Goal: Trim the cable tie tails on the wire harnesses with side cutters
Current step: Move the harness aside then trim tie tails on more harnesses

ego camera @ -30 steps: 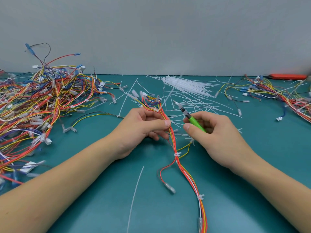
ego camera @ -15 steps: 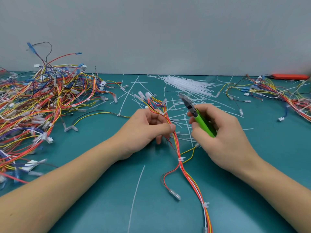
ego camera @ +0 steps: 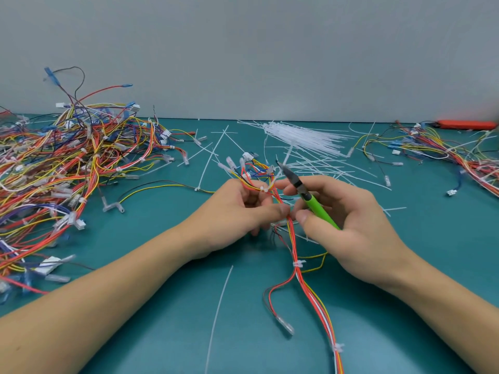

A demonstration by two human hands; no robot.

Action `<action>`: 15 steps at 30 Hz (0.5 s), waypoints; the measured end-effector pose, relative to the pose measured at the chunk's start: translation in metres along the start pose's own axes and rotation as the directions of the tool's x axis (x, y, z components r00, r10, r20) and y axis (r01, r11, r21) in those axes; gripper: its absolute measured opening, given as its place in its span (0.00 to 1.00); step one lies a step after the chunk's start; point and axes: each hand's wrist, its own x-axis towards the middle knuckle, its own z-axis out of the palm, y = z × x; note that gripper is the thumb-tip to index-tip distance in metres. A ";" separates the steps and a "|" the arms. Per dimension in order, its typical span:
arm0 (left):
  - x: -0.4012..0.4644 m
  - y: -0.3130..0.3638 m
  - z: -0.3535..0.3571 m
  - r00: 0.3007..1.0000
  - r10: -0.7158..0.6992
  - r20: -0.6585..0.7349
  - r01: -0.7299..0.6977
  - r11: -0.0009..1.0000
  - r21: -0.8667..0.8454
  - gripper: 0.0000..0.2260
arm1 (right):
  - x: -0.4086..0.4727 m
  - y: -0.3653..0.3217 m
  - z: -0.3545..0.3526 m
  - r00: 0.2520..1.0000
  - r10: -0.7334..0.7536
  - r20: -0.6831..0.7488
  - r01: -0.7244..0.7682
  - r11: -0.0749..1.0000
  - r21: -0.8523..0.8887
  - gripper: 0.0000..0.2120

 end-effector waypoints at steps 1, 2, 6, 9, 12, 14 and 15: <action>0.000 0.000 -0.001 1.000 0.006 -0.002 -0.006 1.000 -0.015 0.13 | 0.000 0.000 0.000 1.000 0.016 0.004 -0.016 1.000 0.022 0.16; 0.000 0.001 -0.002 1.000 0.008 -0.002 -0.008 1.000 -0.028 0.12 | 0.000 -0.001 0.001 1.000 0.029 0.009 -0.030 0.999 0.039 0.15; 0.001 0.000 -0.007 0.999 -0.028 -0.030 0.022 0.981 -0.191 0.09 | 0.002 0.000 0.001 0.994 0.108 0.014 -0.109 0.984 0.144 0.11; 0.001 -0.003 -0.008 0.990 -0.031 -0.140 -0.005 0.967 -0.253 0.06 | 0.003 0.004 0.000 0.990 0.142 -0.025 -0.135 0.974 0.184 0.10; 0.002 -0.003 -0.008 0.975 -0.022 -0.220 -0.046 0.954 -0.297 0.03 | 0.005 0.006 -0.002 0.985 0.172 -0.031 -0.162 0.965 0.205 0.11; 0.001 -0.001 -0.008 0.974 -0.023 -0.225 -0.049 0.949 -0.310 0.08 | 0.006 0.007 -0.005 0.983 0.185 -0.022 -0.176 0.963 0.203 0.11; 0.000 0.000 -0.008 0.975 -0.028 -0.222 -0.043 0.950 -0.309 0.10 | 0.007 0.006 -0.006 0.982 0.188 -0.019 -0.180 0.962 0.206 0.11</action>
